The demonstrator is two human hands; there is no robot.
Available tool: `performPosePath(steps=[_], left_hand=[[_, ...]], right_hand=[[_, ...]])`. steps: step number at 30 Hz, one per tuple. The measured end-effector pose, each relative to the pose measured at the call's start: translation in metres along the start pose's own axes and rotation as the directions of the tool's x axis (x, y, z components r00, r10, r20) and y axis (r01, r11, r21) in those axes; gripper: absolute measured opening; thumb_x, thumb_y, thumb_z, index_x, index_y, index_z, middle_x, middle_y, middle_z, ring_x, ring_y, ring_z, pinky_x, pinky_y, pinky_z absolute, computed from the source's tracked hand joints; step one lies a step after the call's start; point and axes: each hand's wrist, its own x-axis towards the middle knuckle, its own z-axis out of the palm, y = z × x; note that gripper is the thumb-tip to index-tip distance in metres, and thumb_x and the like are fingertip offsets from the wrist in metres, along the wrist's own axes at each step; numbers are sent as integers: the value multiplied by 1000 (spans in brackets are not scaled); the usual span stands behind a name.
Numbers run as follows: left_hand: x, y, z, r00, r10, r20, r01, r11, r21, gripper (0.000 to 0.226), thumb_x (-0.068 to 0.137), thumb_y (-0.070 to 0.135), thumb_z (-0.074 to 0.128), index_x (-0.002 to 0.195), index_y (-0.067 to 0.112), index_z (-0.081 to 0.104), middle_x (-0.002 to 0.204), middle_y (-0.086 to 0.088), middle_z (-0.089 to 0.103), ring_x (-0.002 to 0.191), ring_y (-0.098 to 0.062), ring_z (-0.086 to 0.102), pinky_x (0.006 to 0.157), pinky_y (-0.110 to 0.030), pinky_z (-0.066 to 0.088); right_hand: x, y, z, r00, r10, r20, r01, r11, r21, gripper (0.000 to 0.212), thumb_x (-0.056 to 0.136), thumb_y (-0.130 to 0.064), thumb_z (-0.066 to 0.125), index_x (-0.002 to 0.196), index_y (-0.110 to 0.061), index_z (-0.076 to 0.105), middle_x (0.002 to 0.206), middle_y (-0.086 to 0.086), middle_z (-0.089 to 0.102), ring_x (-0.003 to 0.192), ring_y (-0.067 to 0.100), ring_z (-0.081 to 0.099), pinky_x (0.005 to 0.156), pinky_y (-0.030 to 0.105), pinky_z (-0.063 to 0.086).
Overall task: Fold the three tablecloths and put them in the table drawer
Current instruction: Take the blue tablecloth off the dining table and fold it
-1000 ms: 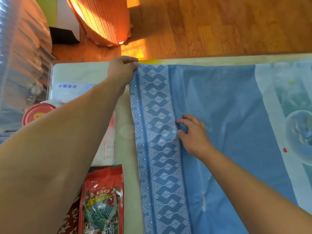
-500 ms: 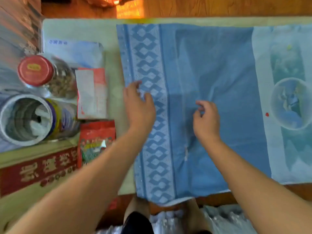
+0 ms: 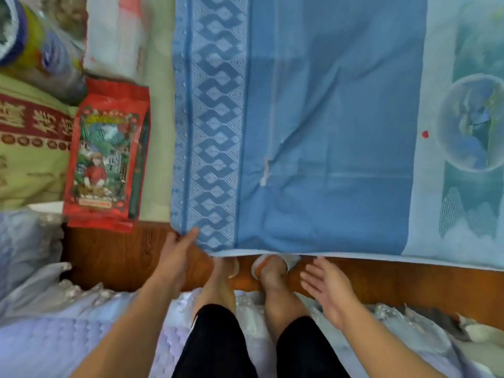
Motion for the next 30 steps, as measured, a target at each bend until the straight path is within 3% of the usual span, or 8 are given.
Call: performPosePath(steps=[3, 6, 10, 13, 16, 18, 21, 30], left_hand=[[-6, 1, -6, 994, 88, -62, -73, 974, 216, 17, 94, 13, 70, 111, 11, 69, 109, -12, 77, 99, -28, 75, 87, -40, 56], [-30, -2, -16, 990, 123, -71, -104, 968, 230, 17, 95, 10, 69, 112, 9, 67, 105, -11, 77, 95, -26, 75, 84, -41, 59], [-63, -4, -22, 956, 269, -115, -201, 890, 409, 17, 97, 11, 67, 112, 11, 60, 103, -5, 72, 91, -17, 74, 65, -23, 61], [-67, -4, -26, 964, 217, -152, -148, 917, 370, 10, 98, 11, 66, 108, 12, 64, 104, -7, 74, 90, -16, 73, 68, -24, 60], [-54, -5, -29, 985, 63, -163, -27, 976, 215, 16, 101, 18, 63, 110, 5, 66, 108, -18, 75, 93, -25, 72, 87, -38, 59], [-49, -8, -31, 988, 22, -153, 6, 983, 184, 18, 102, 22, 61, 111, 7, 66, 106, -16, 76, 96, -26, 73, 91, -40, 58], [-46, -13, -32, 987, 36, -154, -8, 984, 177, 16, 103, 20, 60, 109, 7, 65, 103, -11, 78, 97, -22, 75, 88, -36, 58], [-44, -15, -32, 987, 84, -140, -59, 983, 173, 11, 104, 13, 55, 108, 8, 64, 106, -13, 76, 101, -23, 74, 93, -37, 56]], right_hand=[[9, -9, 2, 989, 22, 145, -51, 978, 200, 33, 102, -35, 56, 129, -18, 50, 120, 11, 63, 113, 27, 62, 107, 48, 46], [14, -13, 10, 983, 44, 180, -110, 922, 372, 41, 97, -38, 63, 133, -19, 53, 125, 10, 65, 116, 26, 62, 100, 45, 49], [3, 3, 16, 998, 26, 61, -55, 832, 551, 43, 91, -28, 72, 132, -19, 60, 119, 5, 72, 113, 24, 67, 100, 44, 52], [-10, 8, 16, 999, 28, 29, -40, 778, 626, 43, 90, -33, 72, 128, -18, 61, 116, 5, 73, 110, 23, 69, 98, 42, 54], [-11, 5, 14, 1000, 8, 15, -15, 778, 628, 35, 93, -35, 69, 122, -17, 62, 114, 6, 73, 106, 23, 69, 88, 41, 56], [-8, 2, 12, 1000, 6, -29, 13, 800, 599, 27, 95, -28, 67, 119, -17, 61, 112, 6, 72, 101, 23, 69, 92, 43, 56], [-1, 3, 10, 998, 5, -69, 34, 830, 557, 21, 95, -23, 68, 114, -17, 61, 114, 6, 71, 103, 24, 68, 104, 46, 51], [16, 4, 9, 996, -73, -51, 89, 824, 559, 11, 103, -13, 54, 111, -17, 60, 115, 6, 70, 101, 20, 68, 109, 44, 46]])
